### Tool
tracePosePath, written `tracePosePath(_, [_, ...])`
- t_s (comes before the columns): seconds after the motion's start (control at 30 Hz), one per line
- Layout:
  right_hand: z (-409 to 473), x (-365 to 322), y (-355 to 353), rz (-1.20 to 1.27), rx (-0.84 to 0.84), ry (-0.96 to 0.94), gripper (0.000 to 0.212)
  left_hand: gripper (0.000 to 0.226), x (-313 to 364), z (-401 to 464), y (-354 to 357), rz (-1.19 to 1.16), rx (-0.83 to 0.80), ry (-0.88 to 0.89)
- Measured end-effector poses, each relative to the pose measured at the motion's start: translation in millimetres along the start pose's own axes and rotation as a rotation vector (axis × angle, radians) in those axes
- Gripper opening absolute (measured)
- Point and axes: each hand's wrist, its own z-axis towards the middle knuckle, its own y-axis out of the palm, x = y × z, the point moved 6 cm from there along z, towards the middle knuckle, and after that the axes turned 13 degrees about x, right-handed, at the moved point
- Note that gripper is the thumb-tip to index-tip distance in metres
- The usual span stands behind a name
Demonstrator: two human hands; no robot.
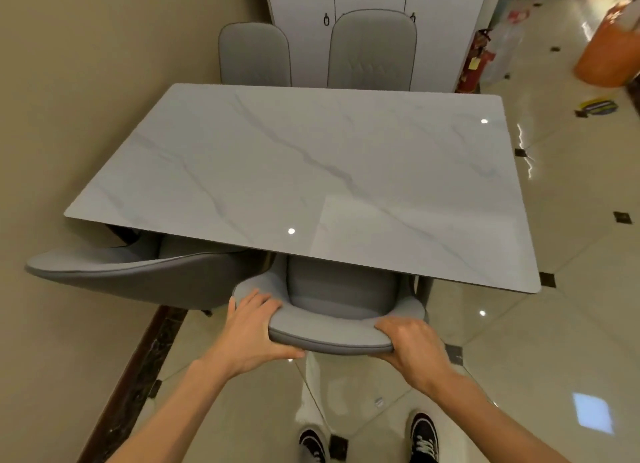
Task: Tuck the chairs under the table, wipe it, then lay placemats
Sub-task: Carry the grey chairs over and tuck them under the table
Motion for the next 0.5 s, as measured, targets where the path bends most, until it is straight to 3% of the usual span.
tracePosePath(0.17, [-33.4,-9.8,16.3,-0.106,-0.080,0.078,0.027,0.110,-19.5,-1.7,6.7,0.032,-0.146,0.145])
tracePosePath(0.37, [-21.9,-16.4,10.5,-0.044,-0.049,0.141,0.029,0.110,-22.5,16.6,-4.8,0.037,-0.177,0.195])
tracePosePath(0.5, [-4.0,-17.9,6.0,-0.020,-0.015,0.110,0.031,0.107,-27.9,40.8,-2.6,0.112,-0.280,0.240])
